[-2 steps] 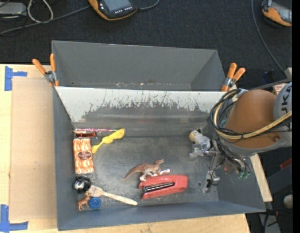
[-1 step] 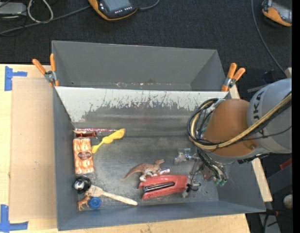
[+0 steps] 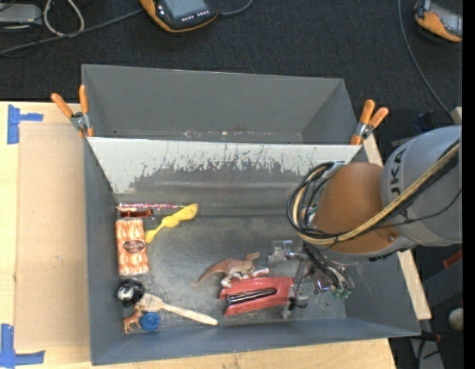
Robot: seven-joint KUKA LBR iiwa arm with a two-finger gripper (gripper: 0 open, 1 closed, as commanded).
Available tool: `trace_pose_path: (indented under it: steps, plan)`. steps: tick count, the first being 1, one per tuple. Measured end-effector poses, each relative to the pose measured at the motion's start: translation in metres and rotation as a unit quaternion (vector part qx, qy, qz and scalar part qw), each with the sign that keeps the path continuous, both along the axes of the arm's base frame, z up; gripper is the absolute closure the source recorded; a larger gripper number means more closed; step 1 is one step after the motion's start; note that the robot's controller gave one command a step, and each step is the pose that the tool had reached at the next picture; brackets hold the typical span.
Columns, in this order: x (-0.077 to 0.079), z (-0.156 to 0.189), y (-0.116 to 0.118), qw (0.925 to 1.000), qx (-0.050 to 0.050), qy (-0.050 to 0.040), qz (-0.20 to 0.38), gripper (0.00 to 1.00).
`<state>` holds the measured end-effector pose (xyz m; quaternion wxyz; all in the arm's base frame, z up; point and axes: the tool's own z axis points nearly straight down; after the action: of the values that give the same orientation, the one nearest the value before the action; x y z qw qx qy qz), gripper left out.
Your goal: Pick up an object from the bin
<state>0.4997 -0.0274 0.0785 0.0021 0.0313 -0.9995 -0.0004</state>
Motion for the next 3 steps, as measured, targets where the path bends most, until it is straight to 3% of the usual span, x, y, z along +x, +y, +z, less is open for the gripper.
trace_pose_path:
  steps: [1,3]
  plan:
    - [-0.0022,-0.0085,0.0344,0.9999,0.001,-0.0004,-0.017,1.00]
    - [-0.0021,-0.0084,0.0343,0.9999,0.001,-0.0004,-0.016,1.00]
